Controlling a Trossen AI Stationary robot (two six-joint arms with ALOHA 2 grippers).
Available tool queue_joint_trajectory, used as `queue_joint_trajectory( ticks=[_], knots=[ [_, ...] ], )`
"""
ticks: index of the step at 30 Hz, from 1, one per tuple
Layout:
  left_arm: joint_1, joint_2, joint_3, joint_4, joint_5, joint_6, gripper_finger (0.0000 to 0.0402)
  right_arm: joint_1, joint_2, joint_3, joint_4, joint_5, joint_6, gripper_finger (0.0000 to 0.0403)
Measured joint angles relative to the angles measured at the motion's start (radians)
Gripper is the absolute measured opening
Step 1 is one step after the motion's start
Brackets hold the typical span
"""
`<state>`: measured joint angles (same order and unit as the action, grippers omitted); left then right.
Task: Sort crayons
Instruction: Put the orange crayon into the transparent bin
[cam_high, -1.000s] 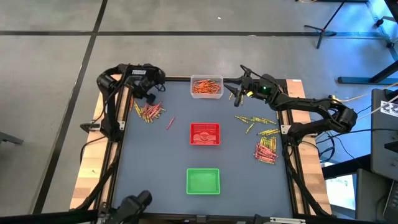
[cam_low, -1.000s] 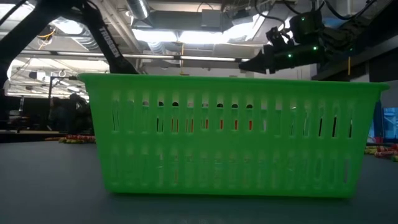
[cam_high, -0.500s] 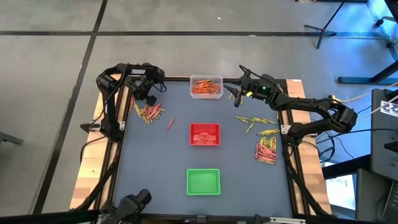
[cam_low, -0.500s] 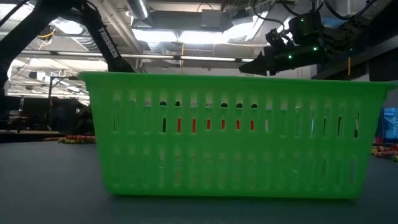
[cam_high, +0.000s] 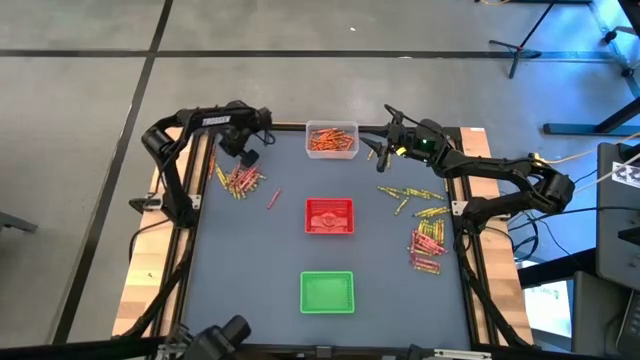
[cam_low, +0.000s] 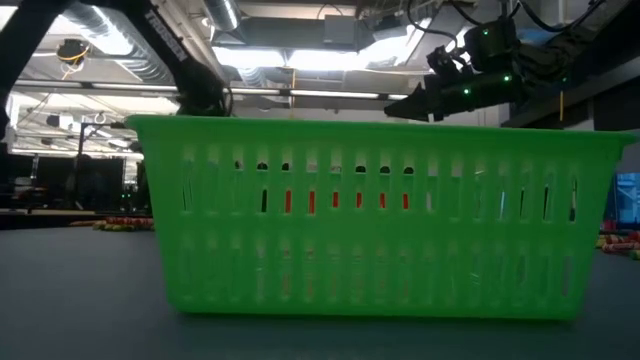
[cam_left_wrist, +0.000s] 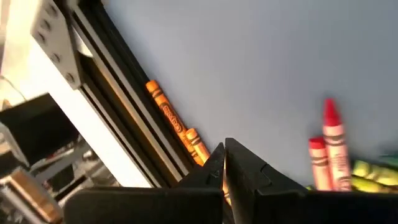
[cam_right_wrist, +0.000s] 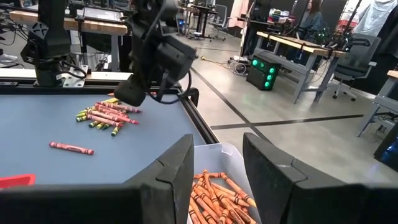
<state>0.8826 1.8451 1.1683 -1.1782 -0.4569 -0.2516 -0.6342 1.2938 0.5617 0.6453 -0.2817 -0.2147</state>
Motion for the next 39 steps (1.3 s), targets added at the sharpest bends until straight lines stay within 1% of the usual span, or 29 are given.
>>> queue_joint_trajectory(
  ticks=[4, 7, 15, 19, 24, 26, 28, 30, 34, 39],
  knots=[
    [-0.007, -0.01, 0.0, 0.062, -0.004, 0.002, 0.0, 0.0, 0.0, 0.0, 0.0, 0.0, 0.0, 0.0137],
    [-0.001, -0.01, 0.0, 0.093, -0.003, 0.031, 0.0, 0.0, 0.0, 0.0, 0.0, 0.0, 0.0, 0.0137],
    [-0.017, -0.01, 0.0, -0.044, 0.025, 0.009, 0.0, 0.0, 0.0, 0.0, 0.001, 0.0, 0.0, 0.0137],
    [-0.066, -0.012, -0.001, -0.116, 0.083, -0.06, 0.0, 0.0, 0.0, 0.0, 0.0, 0.0, 0.0, 0.0137],
    [-0.16, -0.013, -0.045, -0.23, 0.08, -0.165, 0.0, 0.0, 0.0, 0.0, -0.01, 0.0, 0.0, 0.0137],
    [-0.195, -0.013, -0.08, -0.28, 0.073, -0.227, 0.0, 0.0, 0.0, 0.0, -0.021, 0.0, 0.0, 0.0137],
    [-0.228, -0.013, -0.126, -0.296, 0.071, -0.281, 0.0, 0.0, 0.0, 0.0, -0.021, 0.0, 0.0, 0.0137],
    [-0.252, -0.013, -0.187, -0.277, 0.071, -0.318, 0.0, 0.0, 0.0, 0.0, -0.021, 0.0, 0.0, 0.0137],
    [-0.254, -0.013, -0.31, -0.152, 0.105, -0.342, 0.0, 0.0, 0.0, 0.0, -0.02, 0.0, 0.0, 0.0137],
    [-0.221, -0.014, -0.377, -0.038, 0.113, -0.342, 0.0, 0.0, 0.0, 0.0, -0.009, 0.0, 0.0, 0.0137]
  ],
)
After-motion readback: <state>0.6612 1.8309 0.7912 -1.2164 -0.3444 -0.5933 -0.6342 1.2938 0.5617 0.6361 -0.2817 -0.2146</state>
